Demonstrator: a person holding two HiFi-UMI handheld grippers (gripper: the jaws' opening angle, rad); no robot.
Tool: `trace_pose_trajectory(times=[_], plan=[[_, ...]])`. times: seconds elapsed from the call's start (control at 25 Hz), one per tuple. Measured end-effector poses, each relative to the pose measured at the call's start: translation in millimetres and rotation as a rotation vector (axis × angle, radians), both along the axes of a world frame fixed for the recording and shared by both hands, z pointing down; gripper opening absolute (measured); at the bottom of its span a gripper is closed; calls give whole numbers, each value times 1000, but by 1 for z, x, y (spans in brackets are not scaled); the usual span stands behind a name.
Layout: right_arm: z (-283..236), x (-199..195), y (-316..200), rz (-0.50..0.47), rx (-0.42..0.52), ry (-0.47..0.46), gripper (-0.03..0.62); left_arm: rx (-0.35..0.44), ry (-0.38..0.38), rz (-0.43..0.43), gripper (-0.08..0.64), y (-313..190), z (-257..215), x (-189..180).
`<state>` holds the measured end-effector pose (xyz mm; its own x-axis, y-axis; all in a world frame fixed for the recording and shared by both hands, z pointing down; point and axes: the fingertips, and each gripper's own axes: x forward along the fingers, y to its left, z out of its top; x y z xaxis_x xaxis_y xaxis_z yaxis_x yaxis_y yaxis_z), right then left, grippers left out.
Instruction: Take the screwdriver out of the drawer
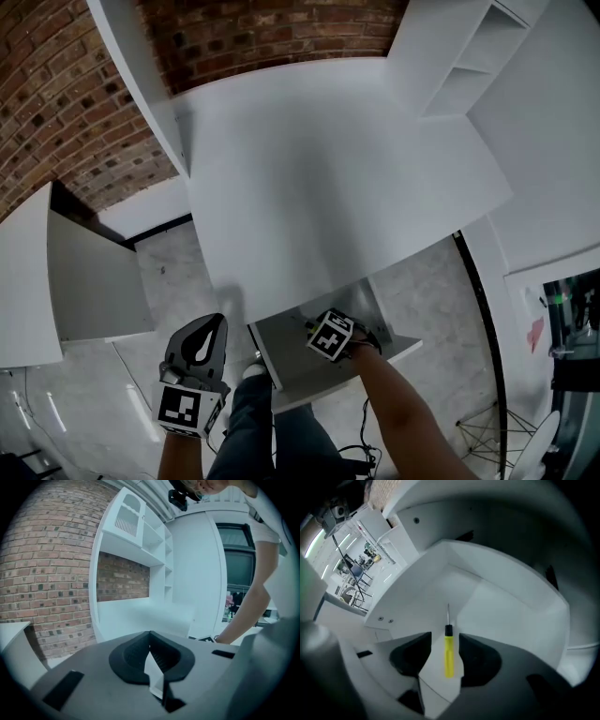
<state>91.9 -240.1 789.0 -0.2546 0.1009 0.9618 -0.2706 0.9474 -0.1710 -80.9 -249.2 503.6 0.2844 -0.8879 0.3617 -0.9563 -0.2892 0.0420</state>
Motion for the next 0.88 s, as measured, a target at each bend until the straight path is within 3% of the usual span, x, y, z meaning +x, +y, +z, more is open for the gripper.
trace_pose_trajectory(times=[0.24,0.28,0.44,0.64,0.88], plan=[[37,7,5,-72,10,91,177,-25,-1,-10,14,1,17,-8],[39,8,3,-81,32,94,129,-28,-1,-9,14,1,18,-8],[39,9,-1,-77,61,82,74,-82,-15,-14,14,3,24,-14],[24,12,-3,-57,59,78,71,-19,-2,-2,14,-3,13,-15],[-29,9,-4,-98,100,32,71,29,16,29,14,-10,-9,-4]])
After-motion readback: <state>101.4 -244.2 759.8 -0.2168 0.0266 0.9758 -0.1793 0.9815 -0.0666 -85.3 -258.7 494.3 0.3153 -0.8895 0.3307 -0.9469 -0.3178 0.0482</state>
